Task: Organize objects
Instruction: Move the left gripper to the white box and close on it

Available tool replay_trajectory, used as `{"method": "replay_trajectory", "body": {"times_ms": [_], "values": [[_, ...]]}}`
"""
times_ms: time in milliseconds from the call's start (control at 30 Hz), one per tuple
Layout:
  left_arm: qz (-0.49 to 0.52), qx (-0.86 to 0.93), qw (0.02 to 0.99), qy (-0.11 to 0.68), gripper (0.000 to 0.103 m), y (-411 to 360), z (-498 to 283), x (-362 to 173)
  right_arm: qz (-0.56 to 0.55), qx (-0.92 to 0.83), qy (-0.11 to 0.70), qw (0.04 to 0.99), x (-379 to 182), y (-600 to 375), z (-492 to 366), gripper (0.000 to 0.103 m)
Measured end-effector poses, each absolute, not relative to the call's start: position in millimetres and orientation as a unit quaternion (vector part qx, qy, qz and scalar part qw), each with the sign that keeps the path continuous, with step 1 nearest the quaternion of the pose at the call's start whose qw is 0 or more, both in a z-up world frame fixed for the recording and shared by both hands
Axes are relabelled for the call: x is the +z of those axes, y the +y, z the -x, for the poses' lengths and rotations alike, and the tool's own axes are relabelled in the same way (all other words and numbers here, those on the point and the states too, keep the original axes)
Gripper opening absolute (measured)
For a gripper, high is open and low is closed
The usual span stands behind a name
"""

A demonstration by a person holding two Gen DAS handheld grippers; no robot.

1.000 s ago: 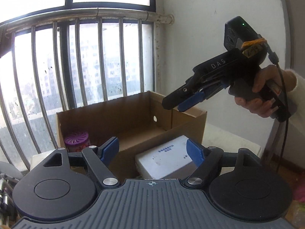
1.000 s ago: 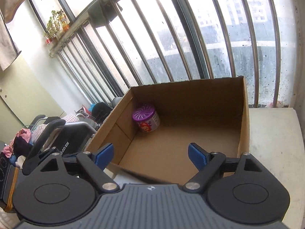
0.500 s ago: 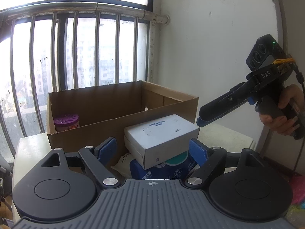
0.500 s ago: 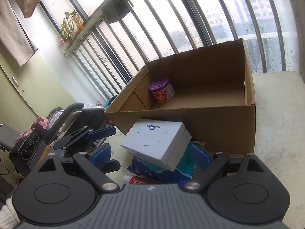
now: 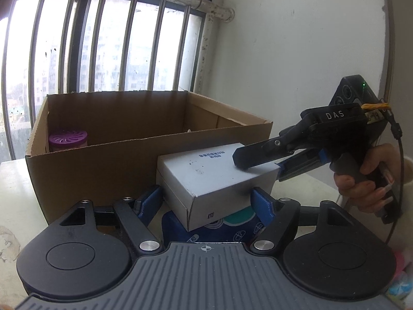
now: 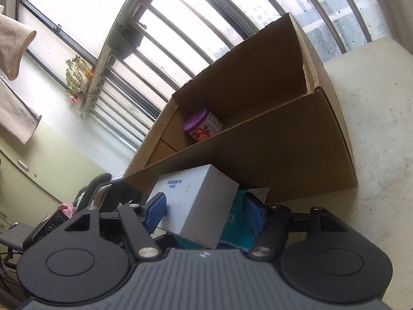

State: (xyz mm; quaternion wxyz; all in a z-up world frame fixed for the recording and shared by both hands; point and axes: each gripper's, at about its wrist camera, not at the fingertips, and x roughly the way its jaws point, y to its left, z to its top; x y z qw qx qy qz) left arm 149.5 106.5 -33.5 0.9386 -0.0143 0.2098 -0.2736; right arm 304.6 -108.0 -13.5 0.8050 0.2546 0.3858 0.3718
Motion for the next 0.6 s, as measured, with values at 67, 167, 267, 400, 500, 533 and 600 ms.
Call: {"method": "replay_trajectory", "body": {"times_ms": [67, 167, 267, 400, 500, 533, 600], "values": [[0.007, -0.276, 0.939, 0.205, 0.075, 106, -149, -34, -0.252, 0.382, 0.390, 0.799, -14, -106, -306, 0.068], [0.007, -0.279, 0.938, 0.204, 0.075, 108, -148, -36, -0.256, 0.388, 0.393, 0.793, -16, -101, -307, 0.068], [-0.003, -0.278, 0.940, 0.198, 0.073, 110, -145, -38, -0.248, 0.391, 0.388, 0.797, -14, -98, -307, 0.068], [-0.008, -0.276, 0.943, 0.188, 0.071, 111, -141, -39, -0.254, 0.394, 0.385, 0.795, -15, -100, -305, 0.067], [-0.007, -0.275, 0.944, 0.184, 0.070, 109, -141, -41, -0.260, 0.393, 0.386, 0.793, -16, -101, -305, 0.067], [-0.013, -0.274, 0.944, 0.181, 0.069, 107, -140, -39, -0.258, 0.397, 0.385, 0.793, -15, -100, -304, 0.067], [-0.030, -0.271, 0.946, 0.176, 0.069, 102, -139, -36, -0.241, 0.398, 0.374, 0.802, -11, -98, -300, 0.067]]}}
